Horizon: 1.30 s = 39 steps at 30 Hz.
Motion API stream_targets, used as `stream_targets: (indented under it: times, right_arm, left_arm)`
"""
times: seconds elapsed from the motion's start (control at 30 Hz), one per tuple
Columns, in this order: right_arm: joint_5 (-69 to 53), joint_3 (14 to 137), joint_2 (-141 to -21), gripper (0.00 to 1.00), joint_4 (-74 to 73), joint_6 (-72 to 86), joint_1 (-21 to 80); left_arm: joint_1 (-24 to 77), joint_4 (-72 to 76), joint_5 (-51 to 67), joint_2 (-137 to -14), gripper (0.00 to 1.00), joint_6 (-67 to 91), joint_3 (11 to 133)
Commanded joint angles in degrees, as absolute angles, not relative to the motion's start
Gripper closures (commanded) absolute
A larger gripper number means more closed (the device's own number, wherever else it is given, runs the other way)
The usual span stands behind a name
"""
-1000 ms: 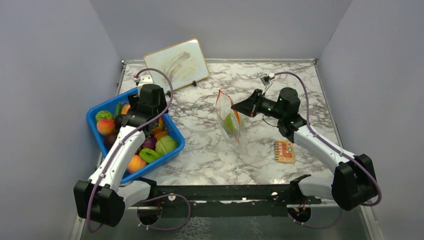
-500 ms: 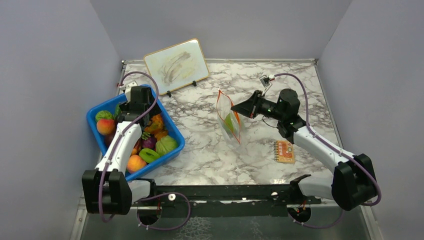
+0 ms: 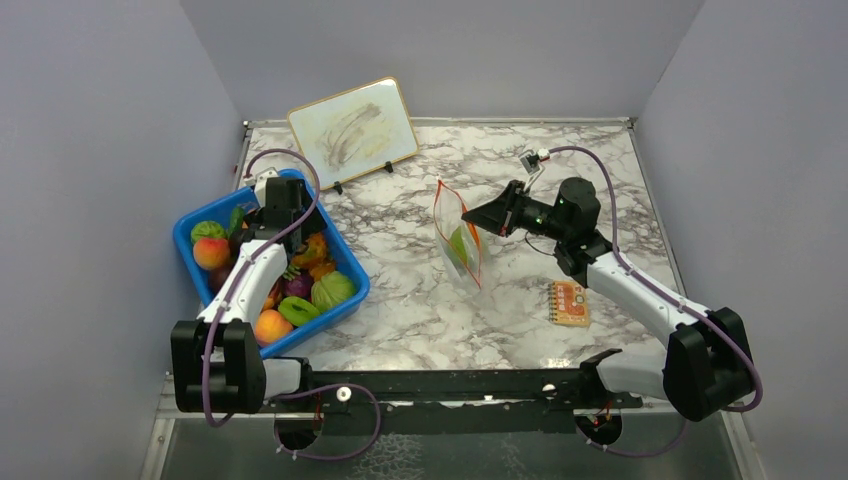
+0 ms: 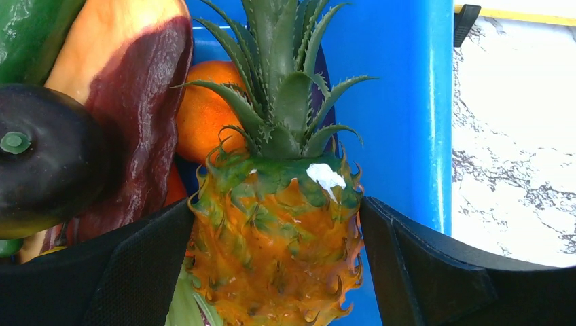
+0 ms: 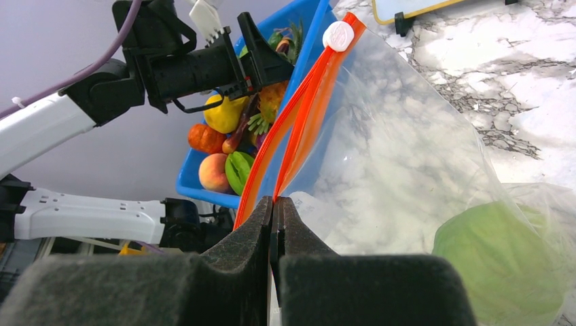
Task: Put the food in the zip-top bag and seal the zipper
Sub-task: Pick up the fake fruit from the bin.
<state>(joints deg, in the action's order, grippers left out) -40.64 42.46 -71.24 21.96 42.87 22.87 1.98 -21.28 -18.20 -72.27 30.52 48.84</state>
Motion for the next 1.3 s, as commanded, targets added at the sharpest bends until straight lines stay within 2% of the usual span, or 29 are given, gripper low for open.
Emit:
stream_targets:
  times: [0.0, 0.17, 0.4, 0.77, 1.27]
  right_arm:
    - [-41.4, 42.3, -70.9, 0.99, 23.4, 43.1, 22.8]
    - [-41.9, 42.5, -71.3, 0.99, 22.5, 43.1, 22.9]
    - [-40.6, 41.5, -69.5, 0.99, 22.4, 42.8, 22.8]
    - [-40.7, 40.9, -69.6, 0.99, 22.8, 43.6, 22.8]
    - [-40.2, 41.6, -69.6, 0.99, 21.2, 43.4, 22.8]
  left_arm:
    - [1.3, -19.7, -17.0, -73.1, 0.07, 31.6, 48.1]
    - [1.3, -18.6, -15.7, -73.0, 0.14, 31.2, 47.2]
    - [1.3, -18.7, -14.6, -71.6, 0.35, 31.3, 46.4]
    - [1.4, -19.8, -16.8, -64.1, 0.56, 29.1, 46.9]
    - [1.3, -20.5, -15.1, -53.5, 0.61, 26.4, 51.4]
